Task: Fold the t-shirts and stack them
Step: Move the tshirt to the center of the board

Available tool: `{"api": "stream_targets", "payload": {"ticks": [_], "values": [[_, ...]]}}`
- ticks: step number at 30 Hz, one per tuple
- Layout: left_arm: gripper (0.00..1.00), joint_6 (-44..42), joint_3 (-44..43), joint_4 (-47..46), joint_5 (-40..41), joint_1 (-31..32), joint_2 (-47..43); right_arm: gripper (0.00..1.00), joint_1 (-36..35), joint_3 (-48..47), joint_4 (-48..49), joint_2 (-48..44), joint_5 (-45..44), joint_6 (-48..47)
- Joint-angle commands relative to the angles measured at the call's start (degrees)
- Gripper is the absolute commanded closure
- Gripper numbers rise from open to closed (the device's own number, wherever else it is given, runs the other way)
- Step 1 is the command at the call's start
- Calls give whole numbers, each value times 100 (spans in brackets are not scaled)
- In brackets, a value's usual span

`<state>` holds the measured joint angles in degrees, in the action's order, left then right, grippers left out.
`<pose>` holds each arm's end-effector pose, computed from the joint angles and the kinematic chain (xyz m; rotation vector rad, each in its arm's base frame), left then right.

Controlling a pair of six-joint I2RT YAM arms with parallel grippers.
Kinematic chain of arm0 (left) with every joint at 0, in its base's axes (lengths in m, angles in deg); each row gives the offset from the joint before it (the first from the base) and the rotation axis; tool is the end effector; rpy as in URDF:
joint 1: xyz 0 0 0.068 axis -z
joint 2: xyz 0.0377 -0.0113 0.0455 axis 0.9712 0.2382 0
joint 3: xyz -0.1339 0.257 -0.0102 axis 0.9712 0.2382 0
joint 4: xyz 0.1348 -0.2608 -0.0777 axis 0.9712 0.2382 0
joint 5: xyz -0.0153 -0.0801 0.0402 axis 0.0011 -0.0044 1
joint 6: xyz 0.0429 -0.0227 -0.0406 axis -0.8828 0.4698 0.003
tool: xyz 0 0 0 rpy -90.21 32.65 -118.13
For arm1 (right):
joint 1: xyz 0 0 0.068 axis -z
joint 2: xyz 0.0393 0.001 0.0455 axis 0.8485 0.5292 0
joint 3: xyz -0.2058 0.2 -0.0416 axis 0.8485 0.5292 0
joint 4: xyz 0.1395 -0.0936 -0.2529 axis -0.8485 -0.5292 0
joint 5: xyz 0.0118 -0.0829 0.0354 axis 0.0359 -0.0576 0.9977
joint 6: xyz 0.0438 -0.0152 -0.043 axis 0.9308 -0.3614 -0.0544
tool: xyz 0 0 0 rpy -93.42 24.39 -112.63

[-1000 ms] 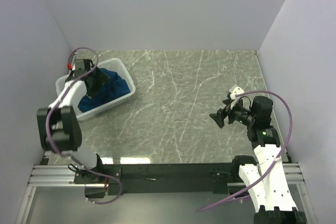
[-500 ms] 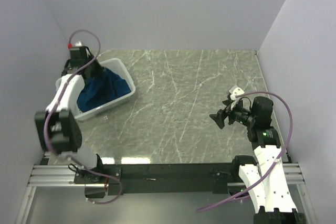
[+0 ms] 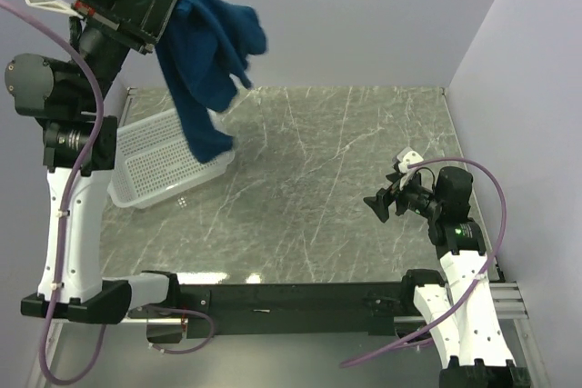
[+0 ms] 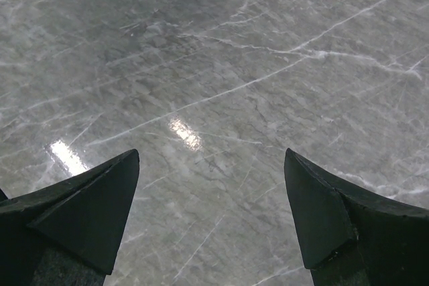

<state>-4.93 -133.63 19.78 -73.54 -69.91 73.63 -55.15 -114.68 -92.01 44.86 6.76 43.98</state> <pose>0.2275 -0.0462 0.6648 0.0452 1.0098 -1.1379 0.1829 0.0243 0.2892 -0.7966 1.7482 0.4542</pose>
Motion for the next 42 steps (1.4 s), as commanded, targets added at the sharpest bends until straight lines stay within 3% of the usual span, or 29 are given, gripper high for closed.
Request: {"api": "stream_targets", "payload": {"ticks": [1,9,20,38,40,41,42], "values": [[99,644,-383,-286,-454,248,456,6,27,-194,62,29,-55,-60],[99,908,-454,-506,-709,898,773,6,62,-185,45,47,-64,-77],[100,539,-402,-277,-858,1812,975,6,97,-176,45,91,-73,-86],[99,363,-15,-49,-893,2094,1185,6,97,-185,36,126,-81,-121],[80,310,-50,300,-1269,2111,1291,6,106,-194,36,126,-99,-121],[45,154,-85,573,-1289,2129,1370,6,97,-185,19,117,-116,-130],[34,-5,-129,915,-1237,2138,1379,6,106,-185,18,117,-116,-130]]}}
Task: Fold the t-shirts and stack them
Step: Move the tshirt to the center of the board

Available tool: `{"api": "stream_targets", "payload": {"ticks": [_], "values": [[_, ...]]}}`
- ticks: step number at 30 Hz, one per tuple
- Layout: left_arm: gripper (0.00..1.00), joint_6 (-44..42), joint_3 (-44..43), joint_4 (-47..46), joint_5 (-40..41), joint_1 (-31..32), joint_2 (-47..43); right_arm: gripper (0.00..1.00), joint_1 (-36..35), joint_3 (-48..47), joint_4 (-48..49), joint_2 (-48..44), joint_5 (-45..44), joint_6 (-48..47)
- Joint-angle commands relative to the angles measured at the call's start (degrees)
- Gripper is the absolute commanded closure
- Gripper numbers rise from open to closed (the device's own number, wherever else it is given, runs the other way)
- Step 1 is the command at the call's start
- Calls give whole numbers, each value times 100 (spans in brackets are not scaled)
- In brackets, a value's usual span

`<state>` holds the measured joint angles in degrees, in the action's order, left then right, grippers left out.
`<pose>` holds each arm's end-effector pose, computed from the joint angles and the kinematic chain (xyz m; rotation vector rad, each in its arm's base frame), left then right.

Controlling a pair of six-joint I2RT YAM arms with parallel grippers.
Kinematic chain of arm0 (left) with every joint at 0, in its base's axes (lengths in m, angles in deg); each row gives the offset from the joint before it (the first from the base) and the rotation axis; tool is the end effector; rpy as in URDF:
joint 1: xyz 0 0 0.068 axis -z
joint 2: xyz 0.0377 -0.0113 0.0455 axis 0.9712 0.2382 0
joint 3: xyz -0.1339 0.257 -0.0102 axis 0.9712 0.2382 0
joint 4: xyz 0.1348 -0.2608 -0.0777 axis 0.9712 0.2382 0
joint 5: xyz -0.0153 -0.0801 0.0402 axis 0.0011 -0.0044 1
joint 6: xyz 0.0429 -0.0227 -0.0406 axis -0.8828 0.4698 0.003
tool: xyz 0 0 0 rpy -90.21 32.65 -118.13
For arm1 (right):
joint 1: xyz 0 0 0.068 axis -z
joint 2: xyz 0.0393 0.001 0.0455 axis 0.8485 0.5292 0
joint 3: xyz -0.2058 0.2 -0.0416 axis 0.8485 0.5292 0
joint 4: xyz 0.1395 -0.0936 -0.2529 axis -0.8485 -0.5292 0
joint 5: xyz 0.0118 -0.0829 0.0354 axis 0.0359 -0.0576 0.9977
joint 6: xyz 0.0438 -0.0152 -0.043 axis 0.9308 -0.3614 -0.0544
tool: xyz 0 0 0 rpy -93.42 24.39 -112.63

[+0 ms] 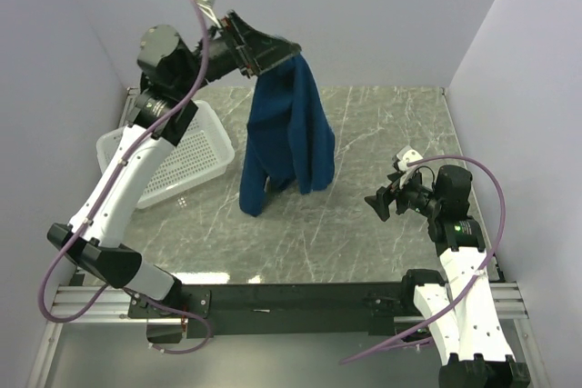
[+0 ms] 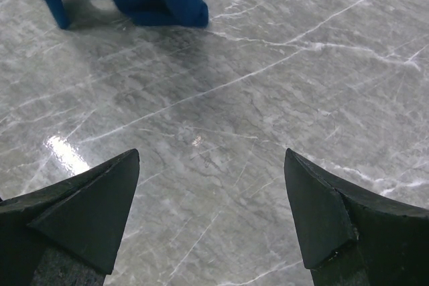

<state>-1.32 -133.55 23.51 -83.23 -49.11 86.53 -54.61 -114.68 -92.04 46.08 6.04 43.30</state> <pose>0.2976 -0.1838 0.5947 0.2712 1.3900 -1.5899 0.1872 0.0219 0.2854 -0.7888 1.7714 0.4390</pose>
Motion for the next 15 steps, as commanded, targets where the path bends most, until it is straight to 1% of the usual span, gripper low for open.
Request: {"api": "stream_targets", "payload": {"ticks": [1,4,5,6,7,8,9,11,12,14,15], "values": [[31,-724,-155,1188,-59,66,90,6,43,-176,38,-23,-53,-62],[25,-1235,90,1861,555,66,-164,6,51,-176,38,-23,-27,-62],[23,-1585,195,2228,1054,66,-374,6,51,-176,21,-14,-18,-80],[18,-1736,283,2380,1399,57,-489,6,51,-185,29,3,-18,-80],[17,-2095,502,2512,1680,57,-621,6,60,-185,3,21,-27,-97],[15,-2255,660,2626,2266,57,-901,6,51,-193,3,38,-27,-98],[9,-2387,1054,2758,2594,57,-1060,6,60,-194,-14,47,-35,-106],[3,-2765,1547,2785,3235,57,-1577,6,51,-185,3,56,-36,-115],[1,-2871,2072,2812,3770,57,-1737,6,60,-185,3,65,-27,-115],[1,-3064,2628,2803,4353,31,-2192,6,51,-176,3,82,-18,-115],[1,-3135,3170,2786,4668,13,-2317,6,51,-185,3,100,-18,-115]]}}
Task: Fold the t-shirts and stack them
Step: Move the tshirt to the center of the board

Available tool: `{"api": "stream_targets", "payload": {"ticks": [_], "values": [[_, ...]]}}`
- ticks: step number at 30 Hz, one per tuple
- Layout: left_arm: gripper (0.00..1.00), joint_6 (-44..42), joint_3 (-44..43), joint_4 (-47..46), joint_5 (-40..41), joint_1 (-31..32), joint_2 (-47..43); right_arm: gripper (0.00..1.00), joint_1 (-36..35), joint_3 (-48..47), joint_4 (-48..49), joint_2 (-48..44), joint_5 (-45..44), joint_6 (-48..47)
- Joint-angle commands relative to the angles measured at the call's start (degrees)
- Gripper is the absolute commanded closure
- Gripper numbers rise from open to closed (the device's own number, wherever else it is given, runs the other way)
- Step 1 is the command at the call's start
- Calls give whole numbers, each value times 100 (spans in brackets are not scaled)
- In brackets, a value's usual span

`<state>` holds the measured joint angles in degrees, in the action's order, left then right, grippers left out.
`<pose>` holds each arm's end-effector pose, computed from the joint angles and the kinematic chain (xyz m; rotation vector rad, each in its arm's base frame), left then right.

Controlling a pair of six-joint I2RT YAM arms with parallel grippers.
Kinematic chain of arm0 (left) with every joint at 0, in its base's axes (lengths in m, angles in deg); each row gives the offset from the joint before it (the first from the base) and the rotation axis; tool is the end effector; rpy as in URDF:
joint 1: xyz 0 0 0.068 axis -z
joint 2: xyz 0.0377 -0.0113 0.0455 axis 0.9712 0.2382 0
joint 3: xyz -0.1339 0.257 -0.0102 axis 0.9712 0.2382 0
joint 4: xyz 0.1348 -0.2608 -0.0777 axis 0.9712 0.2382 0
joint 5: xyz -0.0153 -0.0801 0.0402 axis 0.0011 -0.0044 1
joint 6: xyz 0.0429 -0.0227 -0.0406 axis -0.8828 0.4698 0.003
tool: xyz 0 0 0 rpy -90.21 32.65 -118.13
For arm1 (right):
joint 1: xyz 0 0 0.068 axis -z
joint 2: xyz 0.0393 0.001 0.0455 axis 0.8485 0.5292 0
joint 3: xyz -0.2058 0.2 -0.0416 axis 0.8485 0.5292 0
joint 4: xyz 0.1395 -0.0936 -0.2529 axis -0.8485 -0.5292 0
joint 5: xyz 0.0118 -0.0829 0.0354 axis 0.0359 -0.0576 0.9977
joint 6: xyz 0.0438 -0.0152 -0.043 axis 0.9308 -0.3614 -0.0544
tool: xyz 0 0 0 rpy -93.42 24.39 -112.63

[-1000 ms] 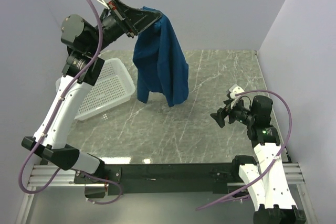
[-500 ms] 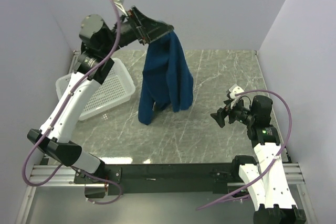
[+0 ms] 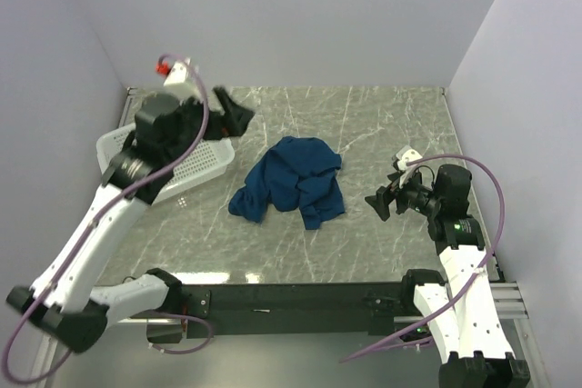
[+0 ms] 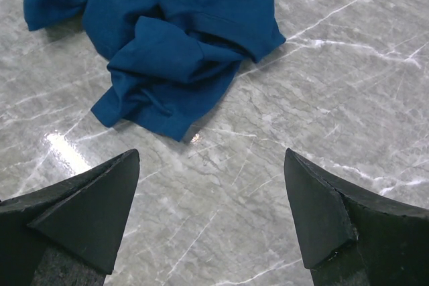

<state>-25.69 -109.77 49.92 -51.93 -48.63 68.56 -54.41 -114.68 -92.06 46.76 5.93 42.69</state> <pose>0.2595 -0.1393 0.4823 -0.0170 1.7979 -0.8122 0.1893 0.0211 0.2834 -0.7921 1.7795 0.4341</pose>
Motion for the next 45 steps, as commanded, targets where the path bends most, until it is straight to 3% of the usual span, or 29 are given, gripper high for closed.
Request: {"api": "stream_targets", "payload": {"ticks": [1,3,6,8,12,14,22,29,31,32,37,45], "values": [[1,-907,1033,163,1602,-96,-626,6,40,-176,-3,50,-16,-54],[1,-1145,1550,268,1786,-140,-777,6,32,-176,5,67,-25,-54],[9,-2259,1956,593,1709,-158,-628,6,32,-176,5,111,-7,-45],[7,-3410,2142,804,1603,-158,-479,6,40,-167,23,129,-7,-36],[5,-4599,2808,366,1849,-167,-417,6,40,-167,31,164,-25,-36],[5,-5074,2942,172,1605,-350,-277,6,32,-158,23,173,-42,-36],[11,-5471,3004,-48,1322,-808,838,6,40,-167,23,208,2,-28],[26,-5436,2898,-583,1665,-975,1456,6,67,-158,23,129,11,-28],[37,-5305,2855,-585,1621,-1002,1499,6,67,-158,23,111,28,-28],[55,-5191,2715,-523,1603,-1019,1552,6,67,-167,23,111,28,-19],[98,-4233,2108,-67,1778,-1160,2411,7,75,-176,5,76,28,-28],[100,-4020,773,-241,2297,-1370,3335,7,76,-176,5,59,63,-28]]}}
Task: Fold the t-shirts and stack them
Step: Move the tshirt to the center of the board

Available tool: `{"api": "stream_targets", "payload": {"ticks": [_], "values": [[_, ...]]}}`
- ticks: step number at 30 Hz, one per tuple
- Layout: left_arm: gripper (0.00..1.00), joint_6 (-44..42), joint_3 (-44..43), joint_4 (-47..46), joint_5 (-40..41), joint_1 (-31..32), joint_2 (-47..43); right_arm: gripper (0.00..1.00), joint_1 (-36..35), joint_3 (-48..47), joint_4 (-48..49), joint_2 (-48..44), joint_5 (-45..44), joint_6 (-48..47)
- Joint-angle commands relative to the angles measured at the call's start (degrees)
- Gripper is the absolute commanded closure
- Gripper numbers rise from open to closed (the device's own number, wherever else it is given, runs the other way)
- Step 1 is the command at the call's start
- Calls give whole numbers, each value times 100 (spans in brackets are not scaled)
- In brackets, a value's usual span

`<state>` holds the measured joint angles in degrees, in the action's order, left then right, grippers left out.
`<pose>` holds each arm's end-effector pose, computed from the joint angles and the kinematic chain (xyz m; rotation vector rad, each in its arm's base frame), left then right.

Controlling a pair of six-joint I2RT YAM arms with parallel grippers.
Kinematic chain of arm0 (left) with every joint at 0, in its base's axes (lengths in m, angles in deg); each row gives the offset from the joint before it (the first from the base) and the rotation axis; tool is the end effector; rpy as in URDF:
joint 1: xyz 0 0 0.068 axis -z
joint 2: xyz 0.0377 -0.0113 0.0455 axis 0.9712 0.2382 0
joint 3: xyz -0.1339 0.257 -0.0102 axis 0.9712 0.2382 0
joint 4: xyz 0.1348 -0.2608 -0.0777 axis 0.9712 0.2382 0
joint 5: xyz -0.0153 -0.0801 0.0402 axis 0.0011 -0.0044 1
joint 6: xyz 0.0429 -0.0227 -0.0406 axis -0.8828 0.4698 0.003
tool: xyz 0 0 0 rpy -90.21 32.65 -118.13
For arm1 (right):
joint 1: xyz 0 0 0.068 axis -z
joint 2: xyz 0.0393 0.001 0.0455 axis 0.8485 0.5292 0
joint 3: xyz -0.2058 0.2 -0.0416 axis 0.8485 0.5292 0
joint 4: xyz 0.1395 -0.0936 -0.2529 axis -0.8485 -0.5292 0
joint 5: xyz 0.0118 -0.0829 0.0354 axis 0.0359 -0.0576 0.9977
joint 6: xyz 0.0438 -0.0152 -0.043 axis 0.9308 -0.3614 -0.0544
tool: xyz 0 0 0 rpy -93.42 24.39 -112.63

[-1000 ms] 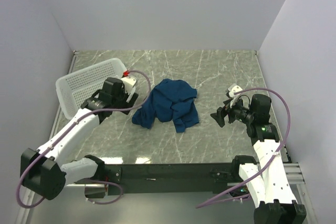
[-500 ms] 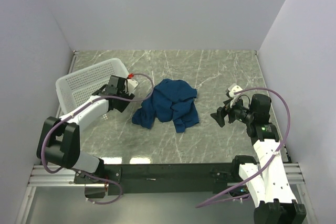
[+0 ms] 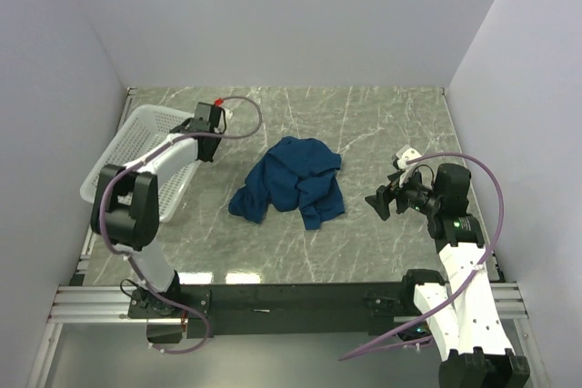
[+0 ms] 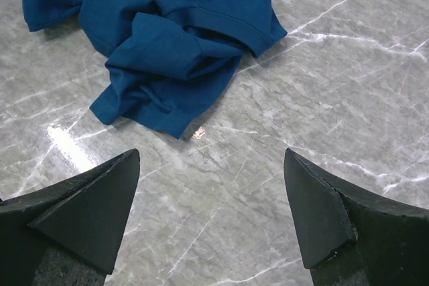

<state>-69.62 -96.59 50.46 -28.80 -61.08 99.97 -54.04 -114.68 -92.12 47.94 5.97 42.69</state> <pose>0.3993 -0.0914 0.2011 0.4499 2.4420 0.4023 0.1928 0.0196 0.2798 -0.7835 1.8008 0.4418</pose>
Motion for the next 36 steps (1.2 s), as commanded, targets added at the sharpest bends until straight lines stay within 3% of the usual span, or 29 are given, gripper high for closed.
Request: {"api": "stream_targets", "payload": {"ticks": [1,7,11,23,28,31,34,35,36], "values": [[99,364,-738,-270,11,-177,474,7,38,-176,3,-51,41,-45],[100,127,-2206,-340,310,-546,1415,7,47,-176,-6,-24,94,-54],[99,398,-3277,37,302,-784,1997,7,47,-185,-23,20,94,-63],[99,637,-4992,135,644,-942,3052,7,47,-185,-6,125,59,-63],[99,663,-5082,-67,609,-1091,3193,7,56,-159,-6,169,41,-36],[89,794,-5204,-76,539,-1215,3307,7,73,-158,-6,222,68,-45],[66,944,-5266,-181,189,-1267,3342,7,82,-167,-6,257,94,-45],[47,996,-5266,-217,74,-1276,3325,7,82,-167,-15,266,103,-54],[40,1014,-5292,-252,-66,-1268,3290,7,91,-159,-23,275,103,-63]]}}
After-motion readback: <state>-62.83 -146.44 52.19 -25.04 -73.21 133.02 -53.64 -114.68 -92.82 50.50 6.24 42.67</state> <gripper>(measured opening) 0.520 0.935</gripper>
